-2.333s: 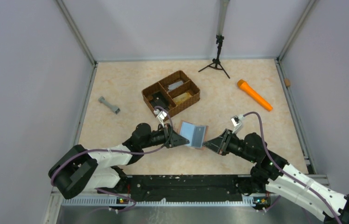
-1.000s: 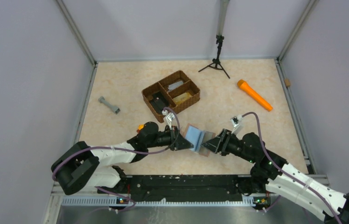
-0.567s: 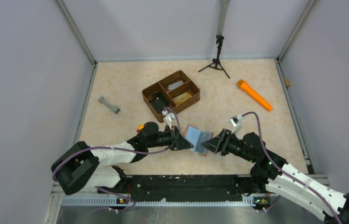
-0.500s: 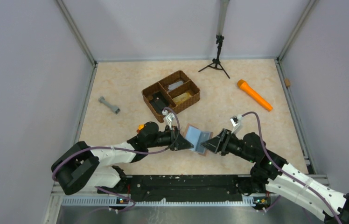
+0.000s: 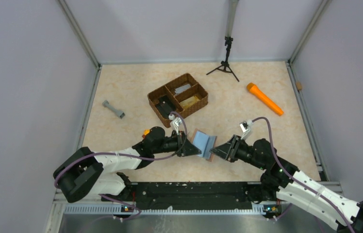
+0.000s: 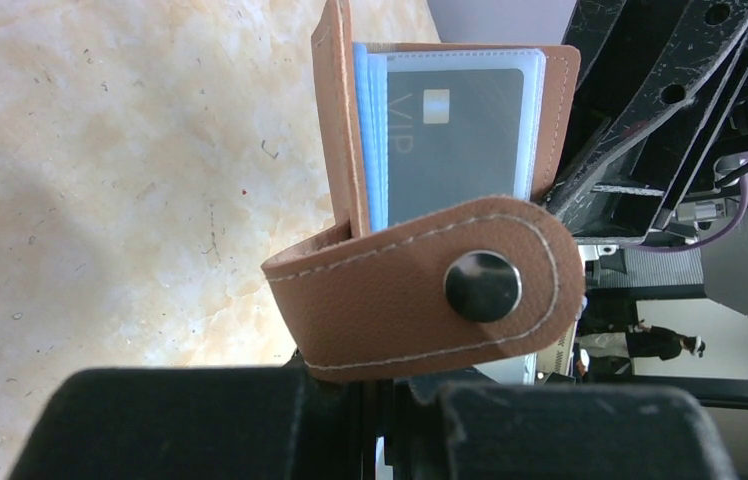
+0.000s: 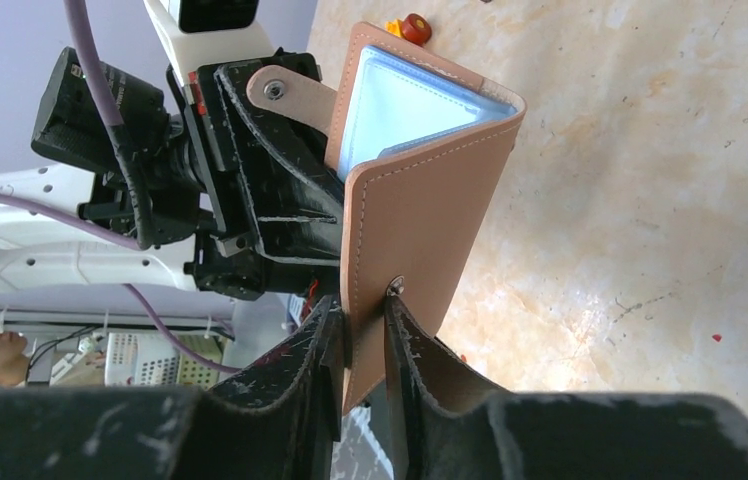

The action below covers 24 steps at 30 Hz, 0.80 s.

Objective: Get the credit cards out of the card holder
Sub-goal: Remove the credit card from the card holder.

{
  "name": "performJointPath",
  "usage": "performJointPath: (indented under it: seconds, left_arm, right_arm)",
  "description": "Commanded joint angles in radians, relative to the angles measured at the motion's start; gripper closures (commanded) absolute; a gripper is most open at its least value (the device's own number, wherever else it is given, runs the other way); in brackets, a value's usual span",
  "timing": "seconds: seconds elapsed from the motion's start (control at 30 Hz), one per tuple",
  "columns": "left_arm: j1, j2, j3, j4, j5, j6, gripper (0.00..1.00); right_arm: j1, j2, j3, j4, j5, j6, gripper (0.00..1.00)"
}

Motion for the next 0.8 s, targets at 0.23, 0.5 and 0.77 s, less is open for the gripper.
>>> performJointPath:
  seconds: [0.23,0.5,0.77]
  left_arm:
    - [-0.021,-0.008,0.056,0.068,0.032,-0.011,1.0]
    - [-0.029,0.004,0.064,0.086,0.043,-0.017,1.0]
    - [-0.038,0.001,0.074,0.084,0.05,-0.019,1.0]
  right_arm:
    - [-0.002,0.036,0.001,0.106,-0.021,-0.001,0.76]
    - [-0.002,0.04,0.003,0.087,-0.01,0.0,0.87]
    - [-0.003,0.051,0.004,0.083,-0.005,0.0,0.89]
